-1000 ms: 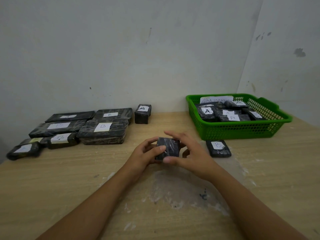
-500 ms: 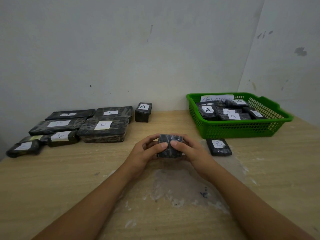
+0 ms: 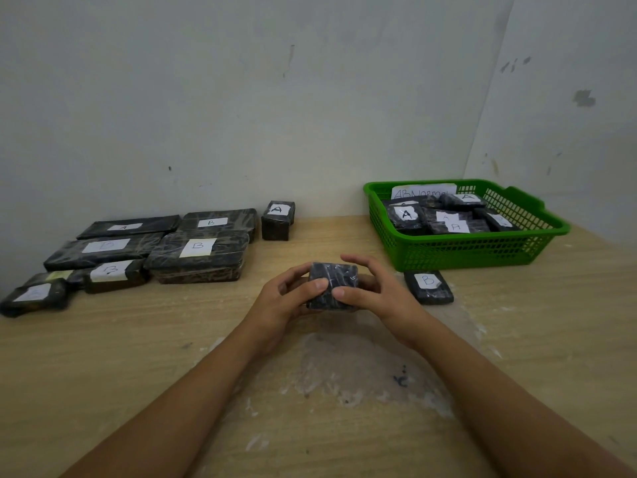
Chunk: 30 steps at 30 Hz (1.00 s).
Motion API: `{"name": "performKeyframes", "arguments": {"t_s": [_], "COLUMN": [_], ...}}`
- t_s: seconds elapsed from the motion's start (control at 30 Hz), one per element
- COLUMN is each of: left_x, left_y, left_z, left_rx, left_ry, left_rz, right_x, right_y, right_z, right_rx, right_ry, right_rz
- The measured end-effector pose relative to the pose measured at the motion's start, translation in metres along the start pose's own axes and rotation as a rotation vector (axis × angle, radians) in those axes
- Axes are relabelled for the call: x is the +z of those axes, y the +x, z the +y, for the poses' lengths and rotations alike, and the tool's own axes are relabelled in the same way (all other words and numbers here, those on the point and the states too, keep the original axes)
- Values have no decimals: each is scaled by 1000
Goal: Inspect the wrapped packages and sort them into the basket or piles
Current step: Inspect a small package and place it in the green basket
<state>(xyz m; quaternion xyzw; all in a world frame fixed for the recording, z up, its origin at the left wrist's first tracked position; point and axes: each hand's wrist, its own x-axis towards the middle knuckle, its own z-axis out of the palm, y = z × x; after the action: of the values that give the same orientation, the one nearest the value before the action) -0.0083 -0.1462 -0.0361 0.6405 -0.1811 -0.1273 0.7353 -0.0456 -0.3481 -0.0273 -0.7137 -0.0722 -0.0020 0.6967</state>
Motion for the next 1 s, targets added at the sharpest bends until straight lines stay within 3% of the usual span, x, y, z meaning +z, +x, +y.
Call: {"name": "performKeyframes", "arguments": {"t_s": [0.5, 0.77, 1.0], "left_x": [1, 8, 1], "left_y": [0, -2, -1], "left_z": [-3, 7, 7], "left_rx": [-28, -134, -135], "left_ry": [-65, -32, -6], "left_rz": [-53, 53, 100], "right_x": [1, -8, -7], "right_y": [3, 1, 0], "right_z": [-3, 0, -1], "right_rx": [57, -66, -132], "right_ry": [131, -113, -164], "right_rz": [83, 41, -20]}}
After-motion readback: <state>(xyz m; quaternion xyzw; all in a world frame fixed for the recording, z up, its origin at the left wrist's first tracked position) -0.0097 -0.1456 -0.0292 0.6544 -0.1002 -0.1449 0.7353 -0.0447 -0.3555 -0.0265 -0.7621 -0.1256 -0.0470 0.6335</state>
